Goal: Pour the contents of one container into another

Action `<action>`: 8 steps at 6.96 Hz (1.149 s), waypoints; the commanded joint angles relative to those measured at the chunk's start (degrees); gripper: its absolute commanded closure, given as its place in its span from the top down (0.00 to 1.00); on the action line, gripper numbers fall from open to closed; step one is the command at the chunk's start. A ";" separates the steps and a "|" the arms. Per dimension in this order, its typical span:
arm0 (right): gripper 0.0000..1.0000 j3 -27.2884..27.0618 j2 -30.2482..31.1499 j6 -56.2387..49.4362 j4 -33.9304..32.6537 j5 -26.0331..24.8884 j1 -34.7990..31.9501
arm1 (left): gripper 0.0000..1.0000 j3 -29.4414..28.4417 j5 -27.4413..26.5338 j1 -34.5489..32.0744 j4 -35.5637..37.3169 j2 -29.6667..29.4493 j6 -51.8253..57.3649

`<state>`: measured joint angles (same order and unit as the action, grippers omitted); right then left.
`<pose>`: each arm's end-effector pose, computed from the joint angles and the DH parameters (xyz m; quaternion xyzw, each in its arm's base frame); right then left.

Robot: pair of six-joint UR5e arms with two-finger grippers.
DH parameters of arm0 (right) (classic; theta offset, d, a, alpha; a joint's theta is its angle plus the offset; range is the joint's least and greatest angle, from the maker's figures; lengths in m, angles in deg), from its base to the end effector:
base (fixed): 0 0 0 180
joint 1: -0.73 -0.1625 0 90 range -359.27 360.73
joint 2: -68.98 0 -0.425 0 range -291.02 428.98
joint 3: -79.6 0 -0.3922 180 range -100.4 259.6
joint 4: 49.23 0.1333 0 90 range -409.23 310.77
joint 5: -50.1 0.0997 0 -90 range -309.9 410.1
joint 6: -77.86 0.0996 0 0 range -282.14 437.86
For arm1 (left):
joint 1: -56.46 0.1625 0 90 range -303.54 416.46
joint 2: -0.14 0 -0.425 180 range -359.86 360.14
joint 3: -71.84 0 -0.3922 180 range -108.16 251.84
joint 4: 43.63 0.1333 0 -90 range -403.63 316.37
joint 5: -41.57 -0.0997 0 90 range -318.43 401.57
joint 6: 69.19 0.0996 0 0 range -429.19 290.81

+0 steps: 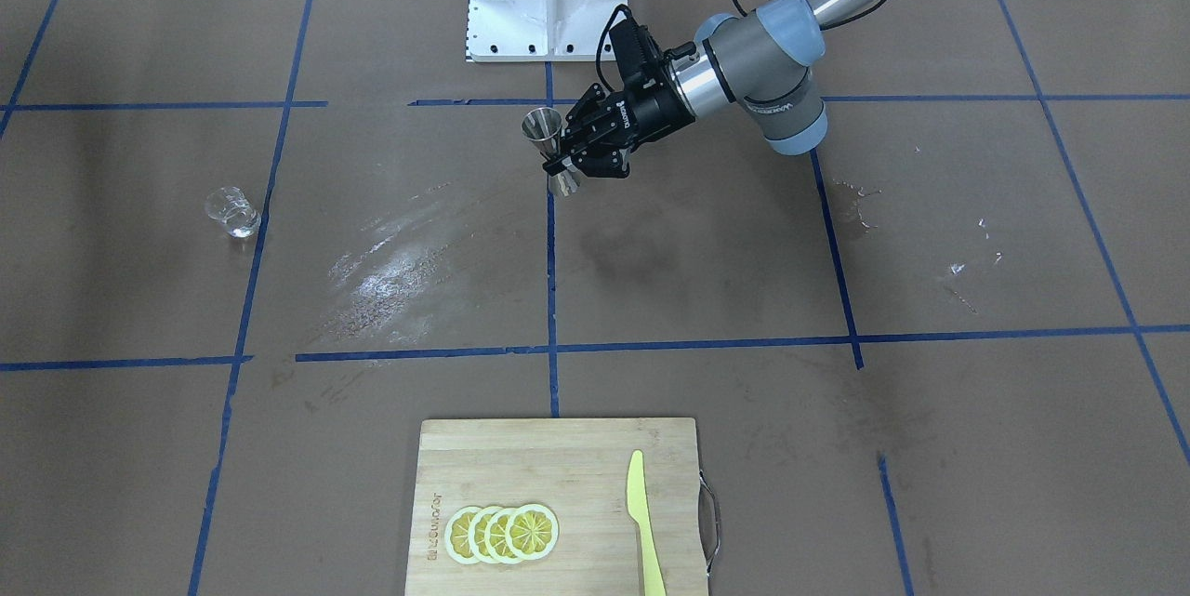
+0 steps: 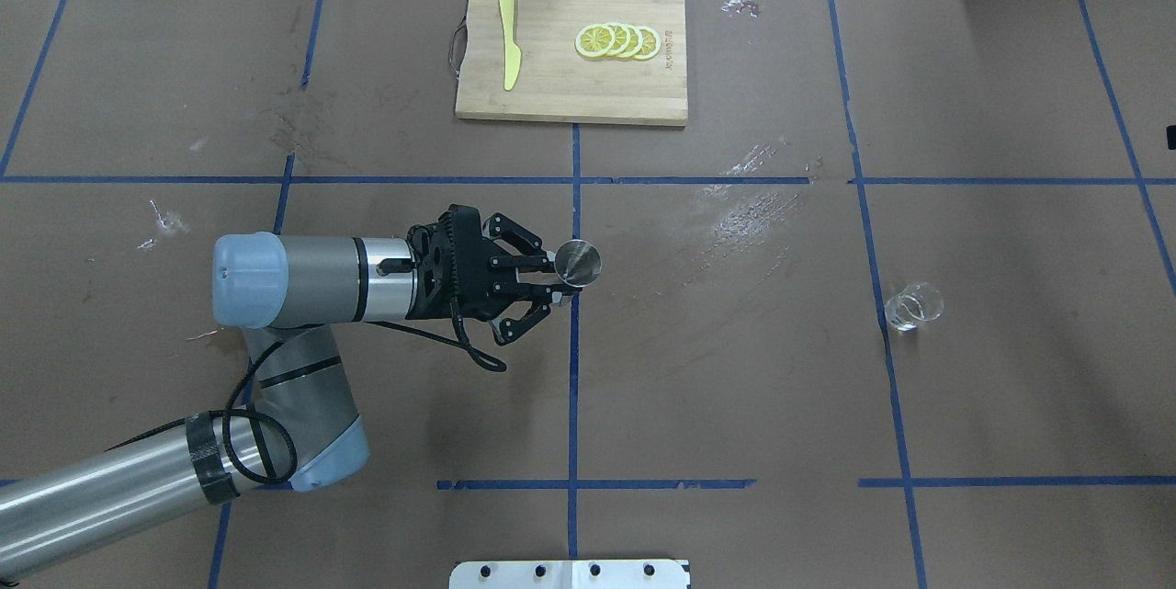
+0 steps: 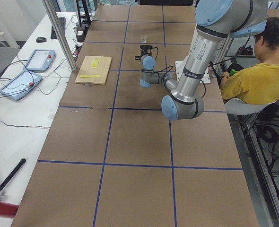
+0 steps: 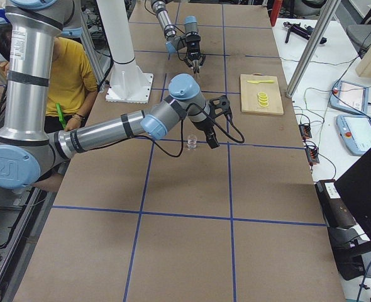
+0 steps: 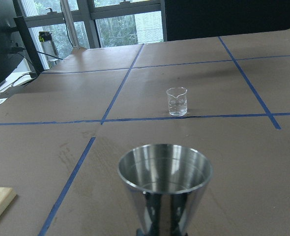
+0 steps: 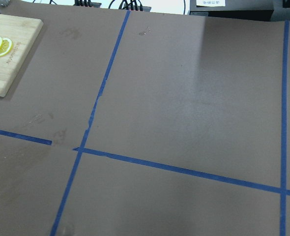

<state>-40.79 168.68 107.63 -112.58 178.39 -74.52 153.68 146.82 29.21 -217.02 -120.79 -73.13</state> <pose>-0.0378 -0.4247 0.4225 0.2372 -0.4217 -0.0175 0.8750 0.5240 -0.3904 0.2528 0.6181 0.5022 0.3847 0.4666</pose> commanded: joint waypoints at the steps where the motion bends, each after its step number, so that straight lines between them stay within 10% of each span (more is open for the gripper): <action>1: 1.00 -5.53 -0.38 1.87 0.07 -14.74 12.42 | 0.00 0.07 -2.22 0.10 0.07 0.00 -0.02; 8: 0.98 -4.15 9.89 23.73 20.62 -53.26 39.26 | 0.00 0.07 -3.30 0.36 0.07 0.17 -0.02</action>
<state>-45.69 176.01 128.51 -96.25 132.32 -39.98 153.75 143.53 29.57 -216.95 -120.62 -73.14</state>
